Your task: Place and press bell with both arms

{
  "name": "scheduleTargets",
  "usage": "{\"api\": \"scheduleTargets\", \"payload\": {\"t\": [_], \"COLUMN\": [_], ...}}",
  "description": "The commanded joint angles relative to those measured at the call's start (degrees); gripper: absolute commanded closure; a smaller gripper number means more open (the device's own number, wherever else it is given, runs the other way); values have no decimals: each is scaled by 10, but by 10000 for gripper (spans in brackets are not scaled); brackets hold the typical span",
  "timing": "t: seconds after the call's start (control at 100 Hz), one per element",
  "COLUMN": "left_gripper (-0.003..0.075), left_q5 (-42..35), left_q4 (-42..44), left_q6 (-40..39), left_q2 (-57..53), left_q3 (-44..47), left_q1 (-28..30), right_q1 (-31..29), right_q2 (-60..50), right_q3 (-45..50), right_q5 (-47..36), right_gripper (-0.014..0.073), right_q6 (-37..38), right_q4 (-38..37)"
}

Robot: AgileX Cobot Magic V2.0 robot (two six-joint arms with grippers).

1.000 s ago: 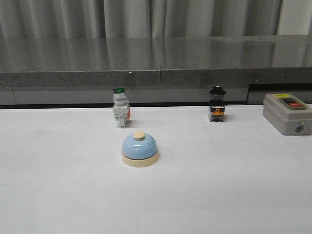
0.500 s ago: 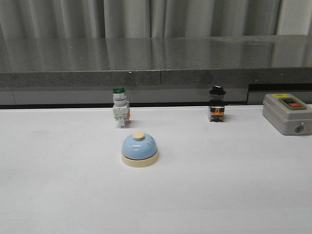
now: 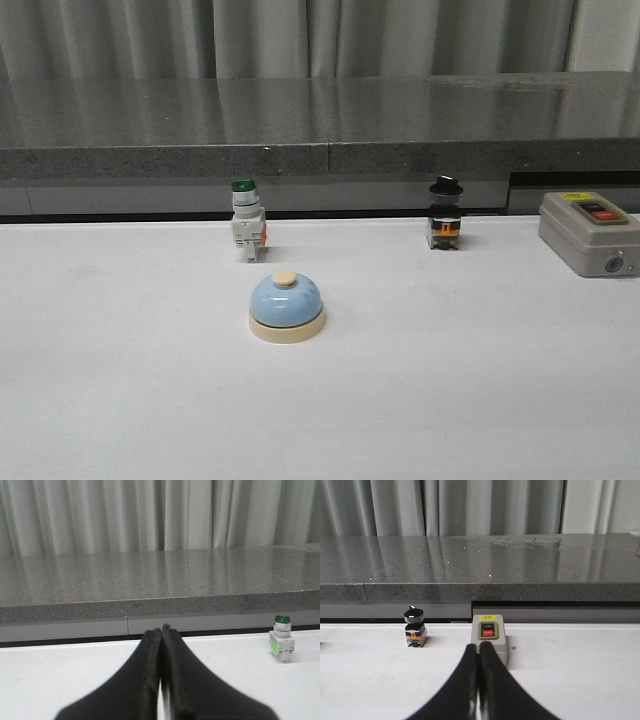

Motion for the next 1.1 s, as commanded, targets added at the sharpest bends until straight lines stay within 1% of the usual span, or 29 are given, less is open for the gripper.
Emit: {"api": "scheduleTargets", "payload": {"t": [0.0,0.68,0.74,0.8,0.86,0.93,1.01,1.09], "left_gripper": [739,739,739,739,739,739,739,739], "left_q5": [-41,-41,-41,-41,-41,-41,-41,-41], "left_q4": [0,0,0,0,0,0,0,0], "left_q6": [-4,-4,-4,-4,-4,-4,-4,-4], "left_q2": [-19,-19,-19,-19,-19,-19,-19,-19], "left_q3": [12,12,12,12,12,12,12,12], "left_q1": [0,0,0,0,0,0,0,0], "right_q1": [-4,-4,-4,-4,-4,-4,-4,-4], "right_q2": [-7,-5,2,15,38,71,115,152], "right_q3": [0,-6,-24,-49,-88,-129,-172,-208], "right_q5": [-48,-34,-6,41,93,129,145,142], "right_gripper": [652,652,652,652,652,652,652,652], "right_q6": [-3,-1,-1,-2,-2,-2,-2,-2], "right_q4": [-1,3,3,3,3,3,3,3]}}
